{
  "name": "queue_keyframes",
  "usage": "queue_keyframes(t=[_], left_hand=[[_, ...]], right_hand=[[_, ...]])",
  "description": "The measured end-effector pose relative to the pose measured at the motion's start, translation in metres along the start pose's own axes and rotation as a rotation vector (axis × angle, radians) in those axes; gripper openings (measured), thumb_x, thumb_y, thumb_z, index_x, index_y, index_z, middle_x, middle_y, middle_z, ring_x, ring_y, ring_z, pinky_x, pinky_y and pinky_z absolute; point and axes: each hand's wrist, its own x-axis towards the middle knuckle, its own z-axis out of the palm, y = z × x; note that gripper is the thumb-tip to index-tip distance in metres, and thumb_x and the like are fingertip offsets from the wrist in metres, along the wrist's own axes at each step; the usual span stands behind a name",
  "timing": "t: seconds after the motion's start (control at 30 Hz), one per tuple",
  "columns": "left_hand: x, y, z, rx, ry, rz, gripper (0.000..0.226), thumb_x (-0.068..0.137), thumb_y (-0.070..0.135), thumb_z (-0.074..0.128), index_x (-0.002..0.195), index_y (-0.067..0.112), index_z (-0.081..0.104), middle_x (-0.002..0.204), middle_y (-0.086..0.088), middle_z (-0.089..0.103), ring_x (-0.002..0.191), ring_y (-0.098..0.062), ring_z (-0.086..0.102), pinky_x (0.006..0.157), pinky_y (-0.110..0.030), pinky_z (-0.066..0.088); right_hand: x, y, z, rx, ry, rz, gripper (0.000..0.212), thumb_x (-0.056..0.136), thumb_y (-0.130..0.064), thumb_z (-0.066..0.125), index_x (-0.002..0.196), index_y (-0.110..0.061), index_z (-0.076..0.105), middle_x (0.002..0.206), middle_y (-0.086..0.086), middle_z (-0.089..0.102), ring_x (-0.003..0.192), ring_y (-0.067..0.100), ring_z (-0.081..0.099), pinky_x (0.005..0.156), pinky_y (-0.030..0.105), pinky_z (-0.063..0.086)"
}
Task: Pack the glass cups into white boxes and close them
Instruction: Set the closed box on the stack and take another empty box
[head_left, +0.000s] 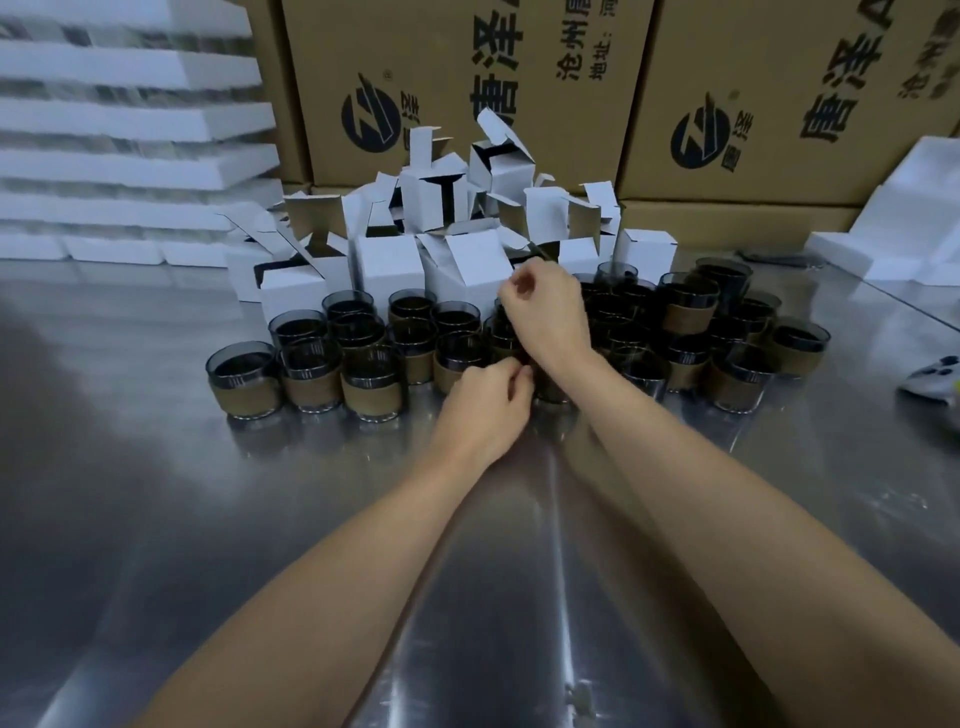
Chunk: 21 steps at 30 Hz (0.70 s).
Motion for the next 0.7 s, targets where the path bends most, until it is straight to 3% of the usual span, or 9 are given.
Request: queue_keyframes(t=[0.1, 0.2, 0.27, 0.4, 0.5, 0.6, 0.7], left_hand=[[0.001, -0.001, 0.000, 0.040, -0.016, 0.013, 0.036, 0.102, 0.029, 0.040, 0.081, 0.008, 0.061, 0.069, -0.011, 0.064, 0.070, -0.031, 0.062, 0.069, -0.047, 0.052], [0.001, -0.001, 0.001, 0.055, -0.021, 0.011, 0.037, 0.102, 0.032, 0.039, 0.083, 0.010, 0.063, 0.072, -0.010, 0.064, 0.074, -0.030, 0.062, 0.070, -0.046, 0.052], [0.001, -0.002, 0.001, 0.054, -0.023, 0.001, 0.038, 0.101, 0.033, 0.039, 0.083, 0.011, 0.064, 0.072, -0.009, 0.064, 0.074, -0.030, 0.062, 0.069, -0.046, 0.052], [0.002, -0.004, 0.002, 0.068, -0.025, -0.006, 0.038, 0.101, 0.034, 0.038, 0.085, 0.012, 0.065, 0.075, -0.007, 0.066, 0.077, -0.028, 0.063, 0.071, -0.044, 0.052], [0.002, -0.003, 0.002, 0.066, -0.020, 0.011, 0.038, 0.102, 0.034, 0.038, 0.084, 0.012, 0.064, 0.074, -0.007, 0.064, 0.078, -0.030, 0.062, 0.069, -0.043, 0.051], [0.002, -0.004, 0.003, 0.057, -0.018, 0.025, 0.036, 0.102, 0.033, 0.039, 0.080, 0.012, 0.059, 0.067, -0.006, 0.060, 0.071, -0.029, 0.060, 0.065, -0.042, 0.050], [0.002, -0.005, 0.003, 0.048, -0.015, 0.024, 0.033, 0.101, 0.033, 0.039, 0.088, 0.014, 0.062, 0.068, -0.004, 0.061, 0.072, -0.027, 0.060, 0.067, -0.040, 0.051]], right_hand=[[0.037, -0.001, 0.016, -0.234, -0.162, 0.065, 0.062, 0.089, -0.052, 0.057, 0.132, -0.008, 0.051, 0.132, 0.012, 0.052, 0.122, 0.029, 0.048, 0.096, 0.043, 0.045], [0.063, 0.000, 0.031, -0.385, -0.242, 0.151, 0.090, 0.079, -0.074, 0.055, 0.140, -0.009, 0.042, 0.142, 0.013, 0.045, 0.132, 0.033, 0.038, 0.104, 0.047, 0.038], [0.070, 0.001, 0.041, -0.458, -0.262, 0.155, 0.098, 0.074, -0.080, 0.054, 0.140, -0.009, 0.041, 0.143, 0.013, 0.044, 0.133, 0.033, 0.035, 0.104, 0.045, 0.034], [0.074, 0.001, 0.053, -0.437, -0.166, 0.128, 0.085, 0.071, -0.073, 0.061, 0.126, -0.009, 0.053, 0.131, 0.010, 0.055, 0.126, 0.030, 0.043, 0.097, 0.042, 0.036], [0.076, 0.001, 0.048, -0.275, -0.073, 0.157, 0.071, 0.071, -0.064, 0.064, 0.115, -0.009, 0.057, 0.118, 0.009, 0.061, 0.113, 0.030, 0.052, 0.091, 0.042, 0.044], [0.079, -0.005, 0.035, -0.053, -0.005, 0.187, 0.061, 0.072, -0.060, 0.066, 0.107, -0.011, 0.055, 0.108, 0.005, 0.060, 0.103, 0.027, 0.057, 0.075, 0.037, 0.048], [0.082, -0.016, 0.020, 0.161, 0.068, 0.177, 0.056, 0.075, -0.057, 0.067, 0.105, -0.011, 0.054, 0.108, 0.003, 0.059, 0.104, 0.024, 0.058, 0.079, 0.039, 0.051]])
